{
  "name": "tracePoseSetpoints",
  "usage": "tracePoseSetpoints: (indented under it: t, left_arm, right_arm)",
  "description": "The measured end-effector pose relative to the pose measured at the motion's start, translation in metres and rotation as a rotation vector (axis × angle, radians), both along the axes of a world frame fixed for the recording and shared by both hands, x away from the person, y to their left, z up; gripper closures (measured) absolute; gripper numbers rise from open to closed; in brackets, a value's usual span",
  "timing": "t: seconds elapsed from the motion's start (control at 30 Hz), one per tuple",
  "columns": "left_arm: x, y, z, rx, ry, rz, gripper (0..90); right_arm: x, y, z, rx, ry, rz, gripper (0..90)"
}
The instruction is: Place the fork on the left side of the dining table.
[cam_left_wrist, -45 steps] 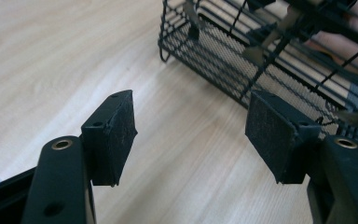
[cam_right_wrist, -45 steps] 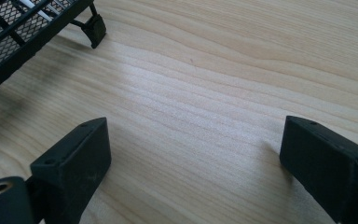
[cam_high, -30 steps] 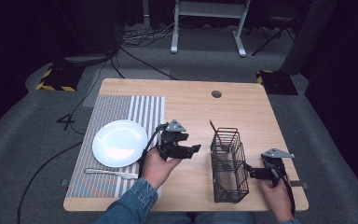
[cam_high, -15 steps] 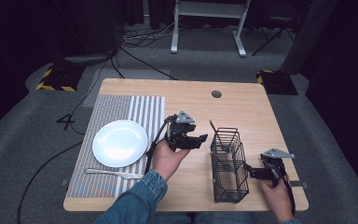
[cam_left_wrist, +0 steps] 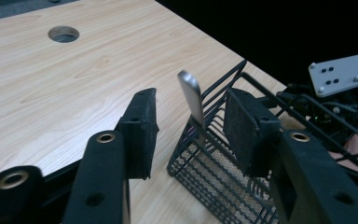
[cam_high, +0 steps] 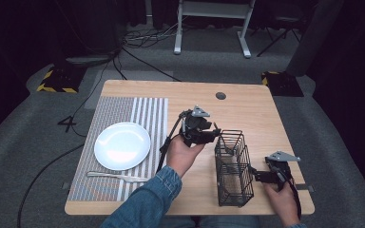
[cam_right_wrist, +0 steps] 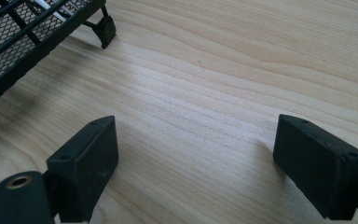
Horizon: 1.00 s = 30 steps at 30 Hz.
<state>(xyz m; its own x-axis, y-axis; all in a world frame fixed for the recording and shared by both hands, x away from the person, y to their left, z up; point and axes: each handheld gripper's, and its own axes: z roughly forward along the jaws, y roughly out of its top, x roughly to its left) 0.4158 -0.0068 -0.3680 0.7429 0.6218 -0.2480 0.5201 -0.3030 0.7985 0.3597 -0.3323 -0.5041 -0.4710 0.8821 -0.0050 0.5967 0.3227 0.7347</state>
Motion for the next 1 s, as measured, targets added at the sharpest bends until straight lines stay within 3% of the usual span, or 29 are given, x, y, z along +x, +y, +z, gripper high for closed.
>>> tracePoseSetpoints:
  t: [0.23, 0.43, 0.53, 0.67, 1.0]
  left_arm:
    - [0.003, -0.009, 0.001, 0.029, 0.012, 0.002, 75.8]
    - [0.005, -0.006, 0.003, -0.027, 0.057, -0.021, 80.5]
    - [0.001, -0.005, 0.007, -0.043, 0.054, -0.038, 85.8]
    - [-0.007, -0.008, 0.014, -0.007, 0.010, -0.050, 86.4]
    - [-0.017, -0.004, 0.042, -0.022, -0.038, -0.074, 86.5]
  right_arm:
    - [0.000, 0.000, 0.000, 0.000, -0.001, 0.005, 14.5]
    - [-0.001, 0.000, 0.000, 0.000, -0.001, 0.009, 14.6]
    - [-0.001, 0.000, 0.000, 0.000, -0.001, 0.009, 14.6]
    - [-0.001, 0.000, 0.000, 0.000, -0.001, 0.009, 14.6]
    - [-0.002, 0.001, 0.000, -0.005, -0.005, 0.003, 15.5]
